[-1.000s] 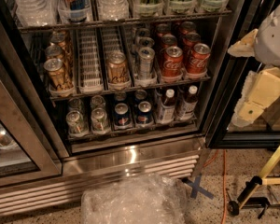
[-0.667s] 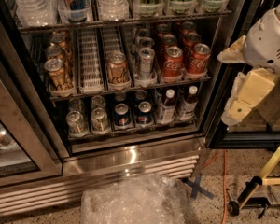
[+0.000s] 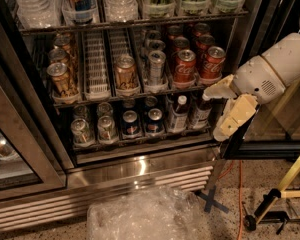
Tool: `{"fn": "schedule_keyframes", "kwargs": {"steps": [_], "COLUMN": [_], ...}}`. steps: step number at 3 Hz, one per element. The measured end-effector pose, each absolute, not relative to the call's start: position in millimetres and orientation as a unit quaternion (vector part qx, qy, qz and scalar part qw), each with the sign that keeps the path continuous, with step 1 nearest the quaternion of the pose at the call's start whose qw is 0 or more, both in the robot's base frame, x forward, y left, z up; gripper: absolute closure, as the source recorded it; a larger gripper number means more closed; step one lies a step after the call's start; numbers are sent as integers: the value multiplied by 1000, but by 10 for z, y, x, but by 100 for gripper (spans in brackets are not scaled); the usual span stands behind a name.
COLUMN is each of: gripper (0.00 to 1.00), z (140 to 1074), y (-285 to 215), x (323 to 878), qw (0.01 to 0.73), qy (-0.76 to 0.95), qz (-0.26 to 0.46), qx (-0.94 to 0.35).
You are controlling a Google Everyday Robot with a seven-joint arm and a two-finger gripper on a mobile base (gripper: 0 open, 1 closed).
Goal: Pick coke can from middle shelf of fridge
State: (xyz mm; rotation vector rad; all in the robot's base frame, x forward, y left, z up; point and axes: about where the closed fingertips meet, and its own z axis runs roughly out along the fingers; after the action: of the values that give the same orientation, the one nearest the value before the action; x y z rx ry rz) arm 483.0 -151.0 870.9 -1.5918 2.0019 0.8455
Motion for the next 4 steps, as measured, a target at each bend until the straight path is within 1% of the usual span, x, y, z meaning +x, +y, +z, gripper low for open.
{"fn": "schedule_keyframes", "kwargs": {"steps": [1, 2, 3, 4], "gripper": [0, 0, 0, 0], "z": [8709, 8551, 8562, 8543], "y": [-1510, -1385, -1256, -1261], "x": [4830, 4691, 4704, 4714], "qw": [222, 226, 243, 248], "qy": [725, 688, 664, 654], "qz": [306, 378, 424, 435], "qx": [-576, -577, -565, -567]}}
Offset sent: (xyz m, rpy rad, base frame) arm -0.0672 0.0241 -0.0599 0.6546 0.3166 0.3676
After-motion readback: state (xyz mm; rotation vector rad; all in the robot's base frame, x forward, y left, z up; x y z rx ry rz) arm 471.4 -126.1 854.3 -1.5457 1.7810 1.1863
